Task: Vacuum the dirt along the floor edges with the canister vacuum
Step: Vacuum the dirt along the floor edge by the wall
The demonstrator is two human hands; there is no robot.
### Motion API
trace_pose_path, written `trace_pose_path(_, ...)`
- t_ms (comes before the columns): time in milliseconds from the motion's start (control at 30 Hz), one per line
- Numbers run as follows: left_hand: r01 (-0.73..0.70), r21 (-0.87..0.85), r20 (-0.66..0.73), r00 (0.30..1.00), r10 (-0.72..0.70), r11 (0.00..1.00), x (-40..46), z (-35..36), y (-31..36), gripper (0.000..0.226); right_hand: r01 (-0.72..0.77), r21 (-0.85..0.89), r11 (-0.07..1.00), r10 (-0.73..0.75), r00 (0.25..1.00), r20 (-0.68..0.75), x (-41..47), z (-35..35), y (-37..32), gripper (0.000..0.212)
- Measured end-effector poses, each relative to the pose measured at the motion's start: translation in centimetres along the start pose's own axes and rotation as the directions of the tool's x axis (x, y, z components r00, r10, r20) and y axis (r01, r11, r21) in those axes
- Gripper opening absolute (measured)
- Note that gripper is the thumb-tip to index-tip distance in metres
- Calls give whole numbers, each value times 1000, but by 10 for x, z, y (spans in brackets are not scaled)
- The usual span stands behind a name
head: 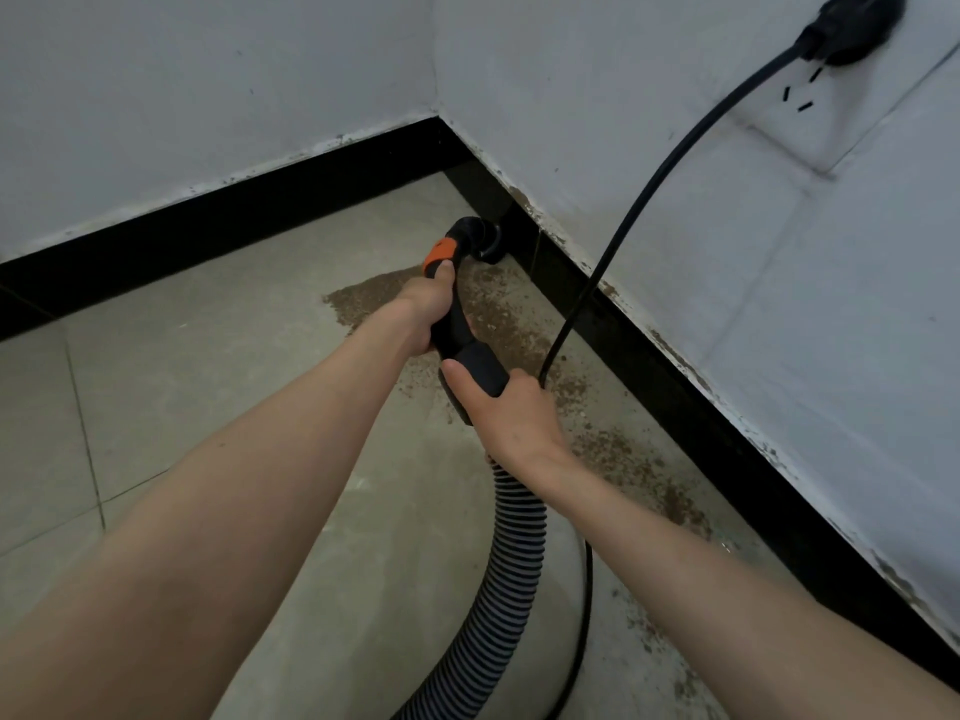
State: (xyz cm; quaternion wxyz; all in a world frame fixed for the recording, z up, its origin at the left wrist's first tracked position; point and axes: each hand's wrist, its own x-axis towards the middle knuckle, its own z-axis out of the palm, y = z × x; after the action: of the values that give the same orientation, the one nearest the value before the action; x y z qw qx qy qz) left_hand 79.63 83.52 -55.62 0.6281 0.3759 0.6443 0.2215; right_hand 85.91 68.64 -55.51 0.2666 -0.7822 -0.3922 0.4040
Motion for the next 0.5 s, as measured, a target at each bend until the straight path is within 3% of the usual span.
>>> trace_pose_path(500,36,35,124,991,-41,999,-38,-6,-5,51,15,52,999,-14,1000,-6,-44,-2,-5,60)
